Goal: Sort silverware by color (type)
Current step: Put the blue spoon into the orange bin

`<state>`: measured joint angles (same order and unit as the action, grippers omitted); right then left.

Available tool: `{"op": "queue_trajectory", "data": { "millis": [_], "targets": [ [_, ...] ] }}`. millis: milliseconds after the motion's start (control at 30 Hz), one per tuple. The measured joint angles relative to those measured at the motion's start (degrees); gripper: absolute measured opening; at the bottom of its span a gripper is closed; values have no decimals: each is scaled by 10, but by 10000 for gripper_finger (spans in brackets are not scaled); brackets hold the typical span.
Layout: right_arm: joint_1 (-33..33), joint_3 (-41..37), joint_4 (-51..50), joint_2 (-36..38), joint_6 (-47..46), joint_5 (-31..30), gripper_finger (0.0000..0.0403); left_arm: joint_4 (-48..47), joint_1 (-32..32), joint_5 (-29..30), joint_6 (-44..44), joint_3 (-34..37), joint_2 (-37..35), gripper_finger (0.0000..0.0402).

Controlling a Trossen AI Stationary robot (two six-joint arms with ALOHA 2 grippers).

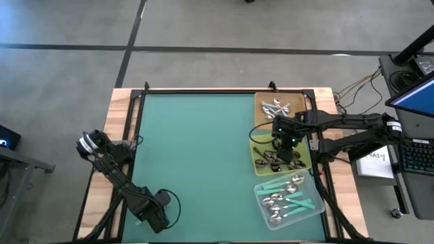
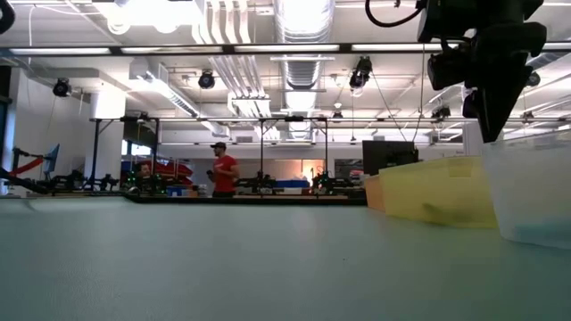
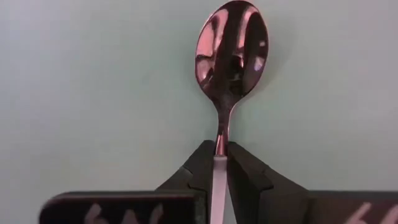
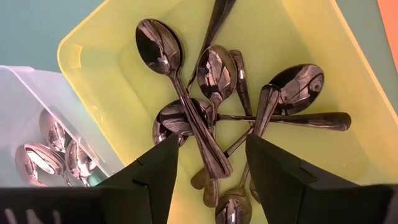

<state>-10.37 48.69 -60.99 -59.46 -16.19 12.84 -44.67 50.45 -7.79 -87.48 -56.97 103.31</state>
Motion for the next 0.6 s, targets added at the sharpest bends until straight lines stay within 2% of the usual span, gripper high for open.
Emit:
{"op": "queue_trajectory", "data": {
  "millis": [67,200,267,500,600],
  "targets": [
    [0,0,0,0,-4,0,178,-3,-3,3,-45,0,0,13],
    [0,0,1,0,-12,0,171,-13,-8,16,-65,-12,0,11],
    [0,0,10,1,-24,0,166,-18,-13,40,-76,-24,-1,7],
    [0,4,70,9,-34,1,147,-20,-56,200,-81,-76,-13,6],
    [0,4,103,9,-34,1,142,-19,-81,267,-46,-104,-17,5]
  ]
}}
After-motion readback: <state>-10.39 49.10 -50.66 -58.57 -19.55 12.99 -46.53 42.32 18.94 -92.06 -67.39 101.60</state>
